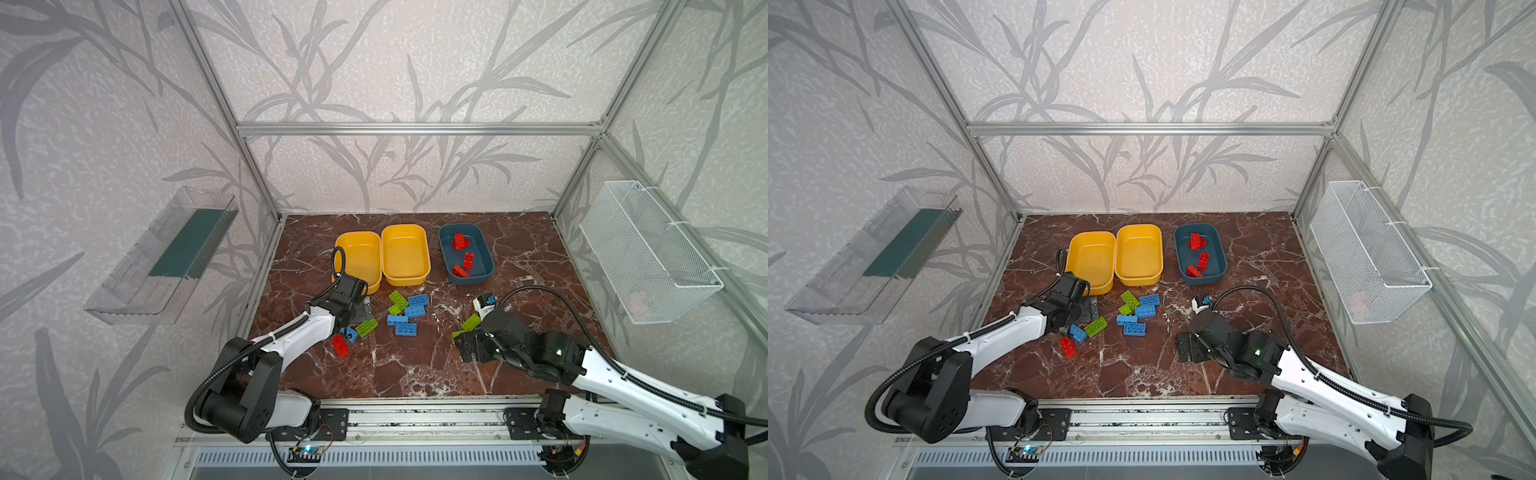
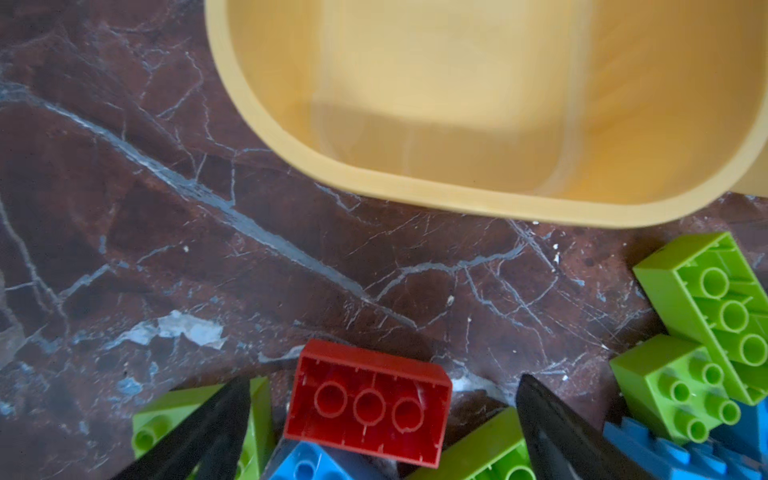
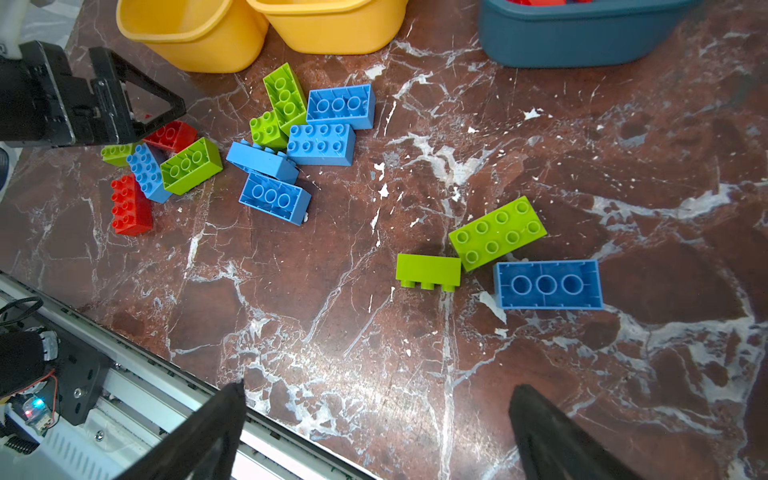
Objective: Sort the legos into containers by color
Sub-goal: 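Lower the left gripper onto a red brick nearest the robot and grasp it, then carry the red brick in the left gripper over the teal tub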
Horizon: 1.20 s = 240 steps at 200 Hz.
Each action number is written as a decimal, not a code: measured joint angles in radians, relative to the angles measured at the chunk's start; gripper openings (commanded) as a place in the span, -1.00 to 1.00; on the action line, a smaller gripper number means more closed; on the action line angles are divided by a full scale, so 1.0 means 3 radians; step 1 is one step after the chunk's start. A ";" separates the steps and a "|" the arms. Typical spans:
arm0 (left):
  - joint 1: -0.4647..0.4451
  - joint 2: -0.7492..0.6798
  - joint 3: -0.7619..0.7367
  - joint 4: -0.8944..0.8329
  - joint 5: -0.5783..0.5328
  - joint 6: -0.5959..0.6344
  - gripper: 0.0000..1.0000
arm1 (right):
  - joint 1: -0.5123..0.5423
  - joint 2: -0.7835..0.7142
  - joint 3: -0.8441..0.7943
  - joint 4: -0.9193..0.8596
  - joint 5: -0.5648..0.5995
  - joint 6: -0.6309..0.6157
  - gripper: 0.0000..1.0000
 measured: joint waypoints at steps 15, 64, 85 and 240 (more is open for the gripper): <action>0.0011 0.0061 0.0000 0.0033 0.0055 0.0010 0.98 | 0.0001 -0.0008 0.0000 -0.0011 0.0029 0.0015 0.98; 0.0019 0.0161 -0.0011 0.0094 0.0139 0.0020 0.97 | 0.0001 -0.0037 0.0000 -0.0022 0.0086 0.0062 0.98; 0.0023 0.0161 -0.0038 0.0100 0.0148 0.0019 0.94 | 0.0001 -0.0041 0.0000 -0.0022 0.0092 0.0075 0.98; 0.0027 0.0291 -0.0005 -0.0061 0.0132 -0.0167 -0.05 | 0.0010 -0.0248 -0.0046 -0.0100 0.0148 0.0135 0.98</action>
